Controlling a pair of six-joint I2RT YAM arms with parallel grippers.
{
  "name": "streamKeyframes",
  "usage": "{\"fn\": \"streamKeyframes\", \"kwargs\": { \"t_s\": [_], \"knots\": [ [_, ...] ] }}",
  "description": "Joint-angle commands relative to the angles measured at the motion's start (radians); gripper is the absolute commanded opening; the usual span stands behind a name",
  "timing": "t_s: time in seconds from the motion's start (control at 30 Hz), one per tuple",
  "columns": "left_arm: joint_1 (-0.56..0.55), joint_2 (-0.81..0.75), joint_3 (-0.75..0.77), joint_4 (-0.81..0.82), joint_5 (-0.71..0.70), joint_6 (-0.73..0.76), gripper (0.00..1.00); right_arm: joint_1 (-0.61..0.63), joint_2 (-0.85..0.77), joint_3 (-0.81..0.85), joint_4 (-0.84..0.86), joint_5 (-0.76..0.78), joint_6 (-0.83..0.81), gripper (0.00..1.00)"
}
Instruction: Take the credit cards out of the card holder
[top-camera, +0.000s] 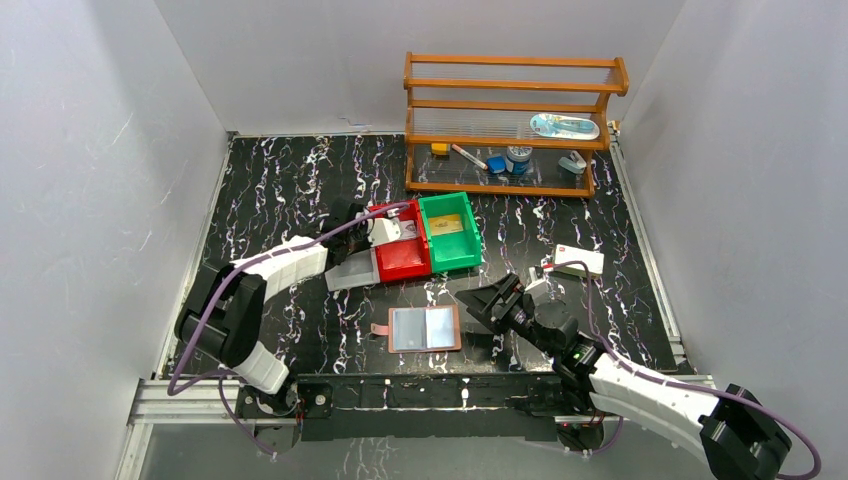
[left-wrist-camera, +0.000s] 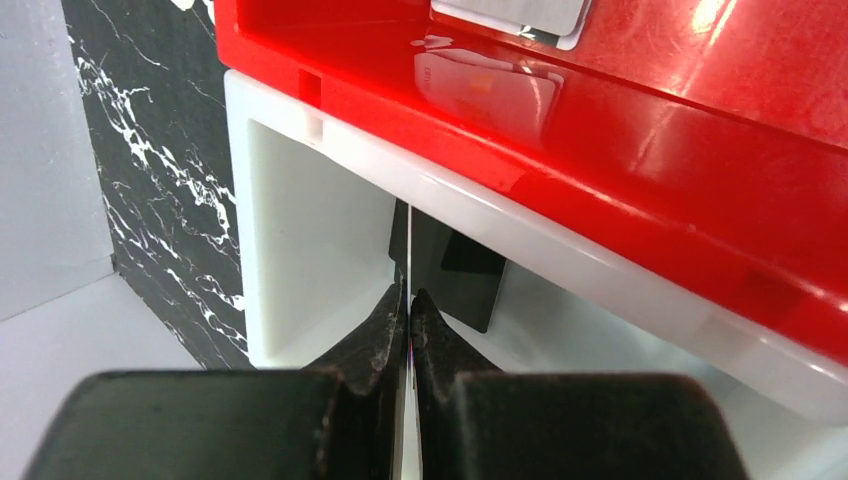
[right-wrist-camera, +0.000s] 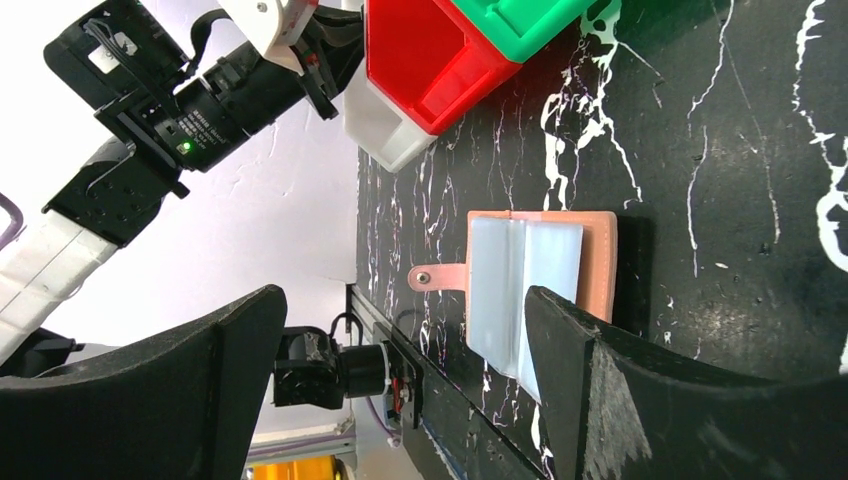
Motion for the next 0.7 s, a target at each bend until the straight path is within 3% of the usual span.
{"fn": "streamKeyframes", "kwargs": {
  "t_s": [0.0,0.27,0.33,0.67],
  "knots": [
    [0.005,-0.001,-0.027,0.102,-0.009,0.016,0.0,-0.003,-0.018,0.001,-0.027,0.04,0.005,0.98],
    [0.009,0.065,-0.038,0.133,0.004,-0.008,0.01,-0.004,-0.019,0.003,-0.058,0.041,0.019,0.98],
    [0.009,0.068,-0.046,0.142,0.009,-0.014,0.13,-0.004,-0.019,0.0,-0.065,0.044,0.029,0.98],
    [0.011,-0.041,-0.085,0.109,0.059,-0.056,0.3,-0.004,-0.02,-0.001,-0.077,0.043,0.037,0.98]
  ]
}}
